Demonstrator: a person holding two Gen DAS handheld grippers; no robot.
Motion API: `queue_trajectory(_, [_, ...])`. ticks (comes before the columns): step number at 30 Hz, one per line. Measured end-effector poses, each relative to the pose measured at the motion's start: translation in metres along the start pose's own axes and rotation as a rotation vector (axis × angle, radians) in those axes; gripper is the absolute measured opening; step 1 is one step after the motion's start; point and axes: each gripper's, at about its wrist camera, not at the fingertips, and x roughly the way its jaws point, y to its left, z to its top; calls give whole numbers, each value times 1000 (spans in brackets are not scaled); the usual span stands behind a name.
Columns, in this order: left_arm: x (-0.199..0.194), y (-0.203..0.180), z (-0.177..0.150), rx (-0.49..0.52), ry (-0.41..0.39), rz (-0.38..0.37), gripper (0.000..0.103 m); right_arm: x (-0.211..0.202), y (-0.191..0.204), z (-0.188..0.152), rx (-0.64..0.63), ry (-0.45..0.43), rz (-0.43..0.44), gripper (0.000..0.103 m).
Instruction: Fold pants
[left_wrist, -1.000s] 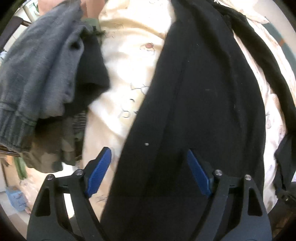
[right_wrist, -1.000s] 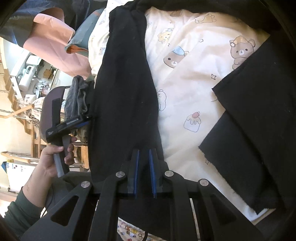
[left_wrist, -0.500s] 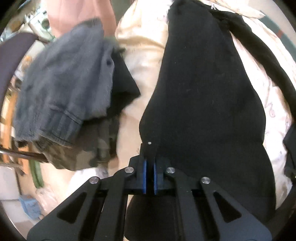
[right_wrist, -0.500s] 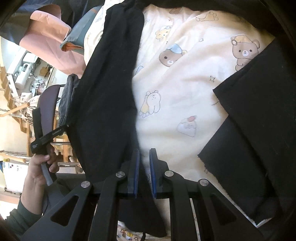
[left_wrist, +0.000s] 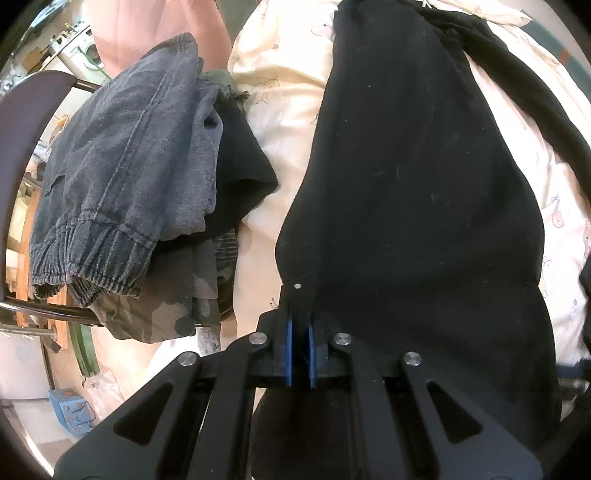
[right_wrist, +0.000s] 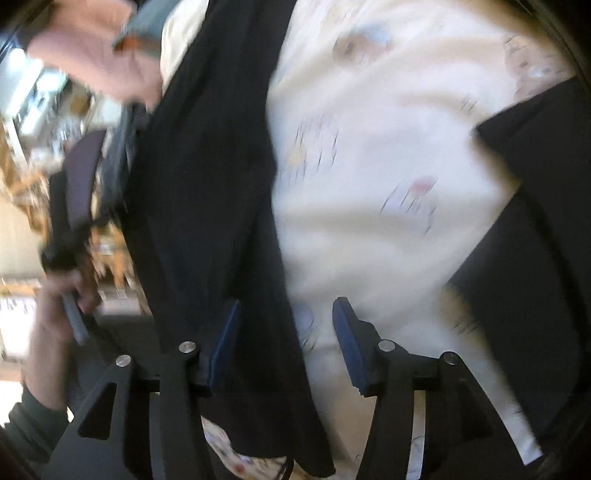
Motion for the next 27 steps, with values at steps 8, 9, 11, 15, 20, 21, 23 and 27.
queue_trajectory(8, [-16,8,3,-34,0,-112,4,-40,54,-44,-98,-49,50,3])
queue_trajectory(9, [-22,10,3,-40,-6,-133,4,-54,60,-51,-98,-73,67,3])
queue_trajectory(11, [-31,13,2,-40,-14,-169,4,-77,67,-63,-97,-115,73,3])
queue_trajectory(15, [-28,-2,-8,7,20,-180,4,-67,49,-73,-31,-64,1,3])
queue_trajectory(20, [-9,-34,-21,146,72,-87,4,-20,31,-67,23,52,-192,4])
queue_trajectory(21, [-7,-37,-23,161,70,-63,6,-13,33,-67,8,74,-231,4])
queue_trajectory(23, [-6,-38,-22,167,64,-42,7,0,33,-70,-14,128,-278,4])
queue_trajectory(27, [-17,-37,-20,119,59,-42,43,0,30,-72,13,174,-292,15])
